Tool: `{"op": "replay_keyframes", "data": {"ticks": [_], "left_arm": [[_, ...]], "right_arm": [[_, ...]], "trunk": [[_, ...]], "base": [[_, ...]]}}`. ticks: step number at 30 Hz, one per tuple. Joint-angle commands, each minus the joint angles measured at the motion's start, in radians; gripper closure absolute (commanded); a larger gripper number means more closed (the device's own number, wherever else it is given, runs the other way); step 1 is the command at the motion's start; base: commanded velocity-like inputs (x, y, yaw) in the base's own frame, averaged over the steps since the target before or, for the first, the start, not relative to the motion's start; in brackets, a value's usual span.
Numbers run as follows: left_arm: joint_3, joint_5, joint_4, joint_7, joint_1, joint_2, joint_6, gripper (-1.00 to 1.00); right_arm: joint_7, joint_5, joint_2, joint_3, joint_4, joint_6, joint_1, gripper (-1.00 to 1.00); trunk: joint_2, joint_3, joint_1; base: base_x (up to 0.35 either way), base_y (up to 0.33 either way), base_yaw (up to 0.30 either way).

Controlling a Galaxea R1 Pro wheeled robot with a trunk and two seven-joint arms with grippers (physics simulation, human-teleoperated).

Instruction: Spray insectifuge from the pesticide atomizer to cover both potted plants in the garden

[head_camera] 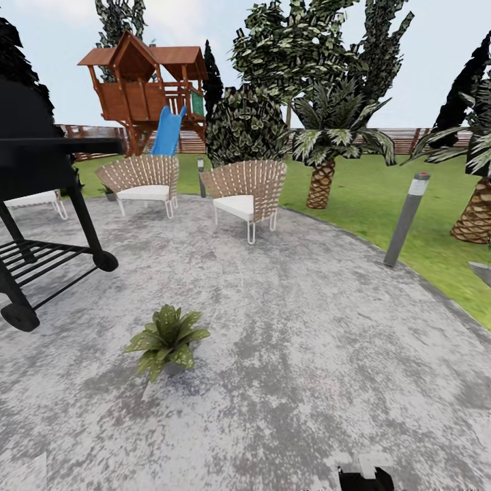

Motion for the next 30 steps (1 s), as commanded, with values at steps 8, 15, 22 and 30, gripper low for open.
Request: {"op": "replay_keyframes", "data": {"ticks": [8, 15, 22, 30], "left_arm": [[0.008, -0.009, 0.005, 0.003, 0.005, -0.003, -0.005, 1.0], [0.008, -0.018, 0.003, 0.004, 0.006, 0.007, -0.003, 1.0], [0.007, -0.019, 0.003, 0.009, 0.006, 0.005, -0.003, 1.0], [0.003, -0.015, -0.008, 0.006, 0.006, -0.003, -0.004, 1.0]], "right_arm": [[-0.001, -0.049, -0.001, 0.008, 0.0, -0.004, 0.0, -1.0], [-0.002, -0.051, -0.001, 0.006, 0.001, -0.006, 0.0, -1.0], [-0.026, -0.05, -0.002, -0.076, 0.002, -0.006, 0.0, -1.0], [-0.026, -0.05, -0.001, -0.082, 0.004, -0.004, 0.001, -1.0]], "trunk": [[0.0, -0.001, 0.0], [0.0, -0.001, 0.0], [0.0, -0.001, 0.0], [0.0, -0.001, 0.0]], "base": [[0.008, -0.263, -0.242], [0.137, -0.151, -0.266], [0.014, -0.004, -0.284], [0.134, -0.109, -0.298]]}}
